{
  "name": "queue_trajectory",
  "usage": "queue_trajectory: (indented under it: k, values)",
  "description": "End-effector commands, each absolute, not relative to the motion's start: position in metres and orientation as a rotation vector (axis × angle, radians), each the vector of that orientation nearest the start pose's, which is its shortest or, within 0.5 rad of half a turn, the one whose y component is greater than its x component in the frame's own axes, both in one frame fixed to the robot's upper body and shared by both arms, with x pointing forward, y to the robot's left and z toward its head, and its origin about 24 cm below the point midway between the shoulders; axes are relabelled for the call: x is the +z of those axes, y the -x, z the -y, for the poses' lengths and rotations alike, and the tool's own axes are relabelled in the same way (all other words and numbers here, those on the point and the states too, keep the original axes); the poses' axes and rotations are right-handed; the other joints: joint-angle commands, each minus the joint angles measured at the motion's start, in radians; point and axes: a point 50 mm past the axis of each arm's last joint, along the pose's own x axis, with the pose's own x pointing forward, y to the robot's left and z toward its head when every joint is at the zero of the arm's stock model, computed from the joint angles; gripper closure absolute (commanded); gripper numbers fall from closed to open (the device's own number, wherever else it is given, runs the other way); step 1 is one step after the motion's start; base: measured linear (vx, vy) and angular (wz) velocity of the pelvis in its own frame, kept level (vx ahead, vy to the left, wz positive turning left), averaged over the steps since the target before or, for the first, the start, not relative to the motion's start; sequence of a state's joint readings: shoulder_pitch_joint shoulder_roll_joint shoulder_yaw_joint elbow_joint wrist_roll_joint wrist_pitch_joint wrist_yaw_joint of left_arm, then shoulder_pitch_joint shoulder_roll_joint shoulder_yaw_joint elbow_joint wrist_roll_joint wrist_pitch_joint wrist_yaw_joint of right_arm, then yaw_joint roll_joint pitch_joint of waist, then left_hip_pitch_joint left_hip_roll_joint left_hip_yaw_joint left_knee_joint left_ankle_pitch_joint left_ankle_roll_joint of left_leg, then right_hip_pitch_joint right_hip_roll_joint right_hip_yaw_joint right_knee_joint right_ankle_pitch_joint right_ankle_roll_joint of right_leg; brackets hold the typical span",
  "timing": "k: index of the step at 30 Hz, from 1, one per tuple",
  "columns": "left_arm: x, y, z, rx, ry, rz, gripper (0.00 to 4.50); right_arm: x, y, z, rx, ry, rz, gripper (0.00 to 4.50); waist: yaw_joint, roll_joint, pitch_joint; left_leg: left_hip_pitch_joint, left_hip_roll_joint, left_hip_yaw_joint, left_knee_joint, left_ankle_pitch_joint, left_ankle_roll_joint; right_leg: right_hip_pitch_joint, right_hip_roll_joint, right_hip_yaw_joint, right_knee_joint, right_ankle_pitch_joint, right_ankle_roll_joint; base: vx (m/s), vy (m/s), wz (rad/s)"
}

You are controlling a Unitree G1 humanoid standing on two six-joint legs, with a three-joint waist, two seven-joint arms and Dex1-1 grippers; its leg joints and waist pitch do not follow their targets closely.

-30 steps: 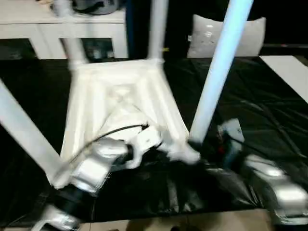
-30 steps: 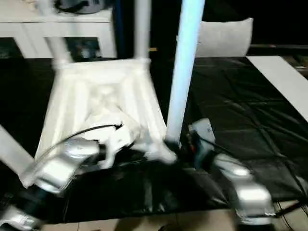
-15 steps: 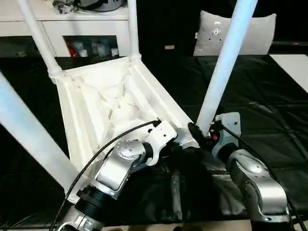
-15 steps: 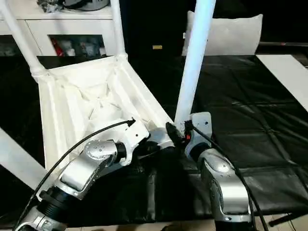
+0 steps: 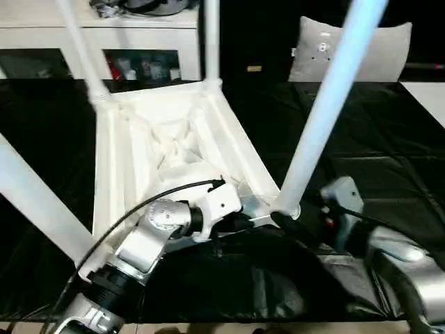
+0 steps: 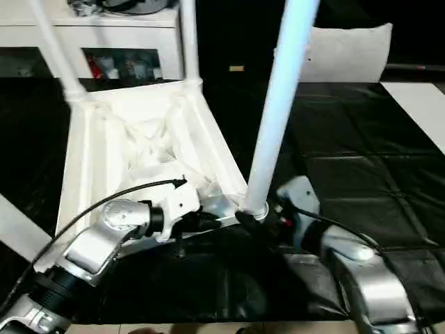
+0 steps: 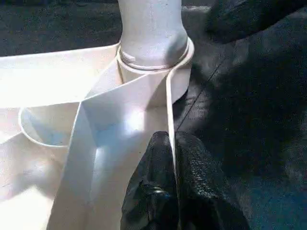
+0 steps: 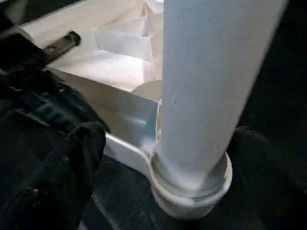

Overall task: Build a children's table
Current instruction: Rotate leg to tighten

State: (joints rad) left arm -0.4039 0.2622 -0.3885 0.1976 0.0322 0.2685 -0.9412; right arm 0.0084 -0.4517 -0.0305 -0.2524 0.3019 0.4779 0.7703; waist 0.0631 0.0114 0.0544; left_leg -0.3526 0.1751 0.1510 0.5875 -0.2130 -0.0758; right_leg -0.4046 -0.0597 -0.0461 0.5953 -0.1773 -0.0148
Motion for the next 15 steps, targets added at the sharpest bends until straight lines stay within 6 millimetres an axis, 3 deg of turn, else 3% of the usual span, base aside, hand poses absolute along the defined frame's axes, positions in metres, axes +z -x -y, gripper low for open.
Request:
queue_trajectory:
  k: [1, 2, 4, 8, 9, 12, 15]
  values:
    - [0.071, -0.292, -0.077, -1.21, -0.356, -0.191, 4.5, 0.082, -0.226, 0.192, 0.816, 0.046, -0.25, 0.04, 0.004, -0.016, -0.056, -0.011, 0.043, -0.003, -0.064, -0.118, 0.089, 0.061, -0.075, 0.043, -0.076, -0.253, -0.162, 0.0, 0.0, 0.0]
    - [0.074, -0.292, -0.078, -1.206, -0.327, -0.178, 4.5, 0.083, -0.223, 0.195, 0.811, 0.029, -0.245, 0.04, 0.004, -0.017, -0.056, -0.011, 0.043, -0.002, -0.063, -0.122, 0.09, 0.061, -0.074, 0.043, -0.077, -0.263, -0.158, 0.0, 0.0, 0.0]
    - [0.077, -0.29, -0.08, -1.197, -0.28, -0.148, 4.07, 0.085, -0.217, 0.196, 0.801, -0.008, -0.235, 0.0, 0.002, -0.02, -0.055, -0.014, 0.042, -0.004, -0.066, -0.126, 0.086, 0.061, -0.075, 0.041, -0.08, -0.311, -0.142, 0.0, 0.0, 0.0]
    - [0.081, -0.286, -0.08, -1.132, -0.199, -0.101, 3.85, 0.084, -0.208, 0.191, 0.789, -0.058, -0.228, 0.0, -0.001, -0.018, -0.052, -0.011, 0.046, -0.003, -0.067, -0.157, 0.078, 0.054, -0.074, 0.039, -0.088, -0.358, -0.15, 0.0, 0.0, 0.0]
    - [0.083, -0.286, -0.081, -1.055, -0.174, -0.08, 3.67, 0.083, -0.203, 0.188, 0.782, -0.067, -0.232, 0.0, -0.003, -0.02, -0.05, -0.014, 0.045, -0.004, -0.067, -0.167, 0.075, 0.054, -0.072, 0.039, -0.088, -0.376, -0.134, 0.0, 0.0, 0.0]
    - [0.086, -0.283, -0.085, -0.894, -0.099, -0.037, 3.67, 0.079, -0.195, 0.178, 0.746, -0.083, -0.231, 0.0, -0.004, -0.019, -0.047, -0.014, 0.043, -0.005, -0.068, -0.19, 0.069, 0.051, -0.072, 0.038, -0.096, -0.428, -0.111, 0.0, 0.0, 0.0]
    - [0.084, -0.273, -0.089, -0.792, -0.033, -0.034, 3.67, 0.076, -0.199, 0.168, 0.672, -0.108, -0.215, 0.0, -0.01, -0.02, -0.042, -0.017, 0.039, -0.007, -0.071, -0.204, 0.061, 0.044, -0.069, 0.038, -0.104, -0.49, -0.072, 0.0, 0.0, 0.0]
